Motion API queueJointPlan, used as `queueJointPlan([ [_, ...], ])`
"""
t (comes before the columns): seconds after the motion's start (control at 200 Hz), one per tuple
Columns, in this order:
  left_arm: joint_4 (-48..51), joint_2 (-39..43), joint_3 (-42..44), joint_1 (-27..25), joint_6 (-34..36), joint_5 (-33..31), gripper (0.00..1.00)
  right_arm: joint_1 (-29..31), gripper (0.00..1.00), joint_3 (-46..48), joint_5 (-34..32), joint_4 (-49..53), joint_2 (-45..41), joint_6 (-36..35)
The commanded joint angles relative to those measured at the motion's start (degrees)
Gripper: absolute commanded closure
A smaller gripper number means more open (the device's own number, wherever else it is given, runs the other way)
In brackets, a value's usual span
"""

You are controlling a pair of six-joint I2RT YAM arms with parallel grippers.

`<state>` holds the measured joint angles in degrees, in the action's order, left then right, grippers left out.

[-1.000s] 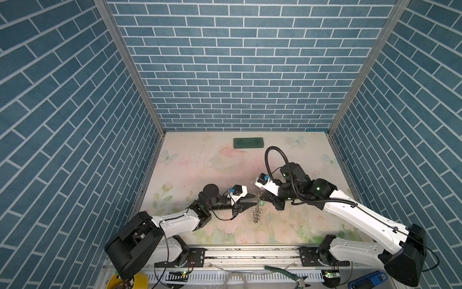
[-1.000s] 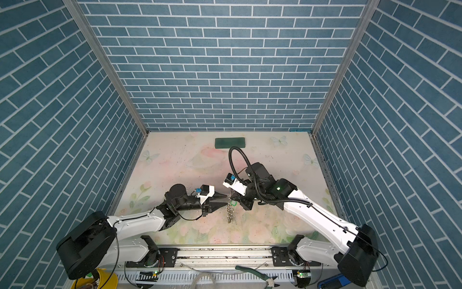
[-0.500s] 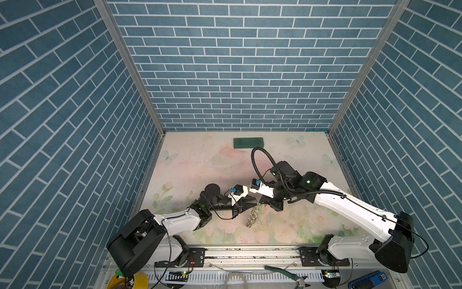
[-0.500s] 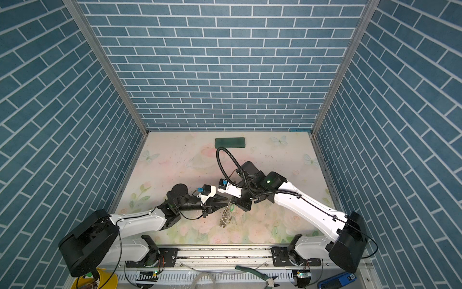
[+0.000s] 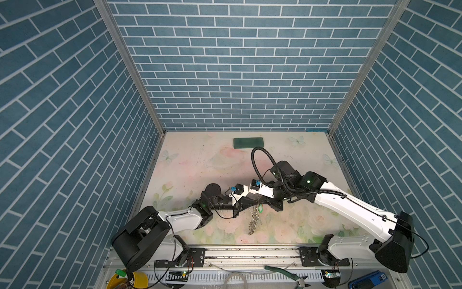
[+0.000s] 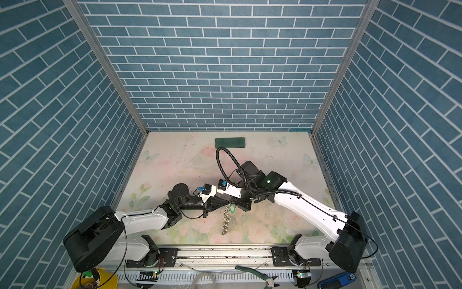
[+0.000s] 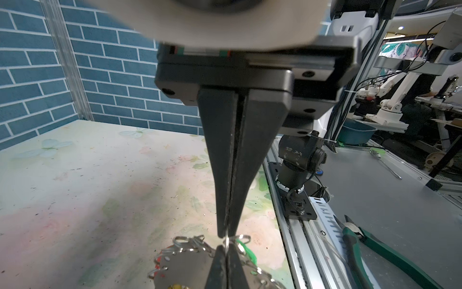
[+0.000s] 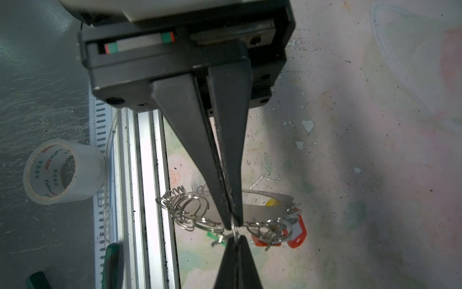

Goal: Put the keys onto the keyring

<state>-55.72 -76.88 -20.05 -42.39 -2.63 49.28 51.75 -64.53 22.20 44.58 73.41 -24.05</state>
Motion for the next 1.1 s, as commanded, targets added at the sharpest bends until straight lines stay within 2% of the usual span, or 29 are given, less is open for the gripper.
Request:
queueJointPlan([
  [0.0,-1.8,-0.8,-1.7,-0.2,-0.6,1.0,1.00,0.4,1.00,-0.9,1.1,-3.4,-0.9,-2.2],
  [0.045,-2.2,-0.7,-1.7,-0.1,-0.9,0.8,1.00,0.4,1.00,-0.1,0.0,-4.5,-1.4,-1.9],
  [0.095,-2.6,-0.8,-1.6,-0.1,-1.2,0.5,1.00,0.4,0.91,1.3,-2.6,-6.7,-2.5,-1.0],
  [0.17,-3.5,-0.7,-1.2,-0.1,-1.4,-0.6,1.00,0.2,0.85,4.2,-6.5,-10.7,-5.1,0.3],
  [0.3,-7.9,-1.2,0.1,-0.1,-2.7,-2.3,1.00,-1.1,0.80,10.1,-5.9,-17.9,-11.2,3.2],
  [0.48,-17.2,-4.1,1.4,-0.1,-6.3,-2.3,1.00,-5.6,0.82,18.7,2.3,-27.1,-17.0,8.6],
  [0.61,-24.6,-7.1,2.0,0.4,-9.3,-1.2,1.00,-6.5,0.85,24.0,7.0,-32.6,-19.2,10.0],
  [0.75,-24.8,-7.2,1.9,0.4,-9.3,-0.8,1.00,-6.9,0.87,27.6,11.5,-37.2,-19.9,11.6],
  [0.97,-24.8,-6.9,2.2,0.6,-9.0,-0.8,1.00,-6.8,0.87,31.7,14.0,-41.9,-22.2,12.9],
  [1.09,-24.8,-7.1,2.1,0.6,-9.0,-0.1,1.00,-7.0,0.89,32.7,12.4,-43.4,-22.7,13.1],
])
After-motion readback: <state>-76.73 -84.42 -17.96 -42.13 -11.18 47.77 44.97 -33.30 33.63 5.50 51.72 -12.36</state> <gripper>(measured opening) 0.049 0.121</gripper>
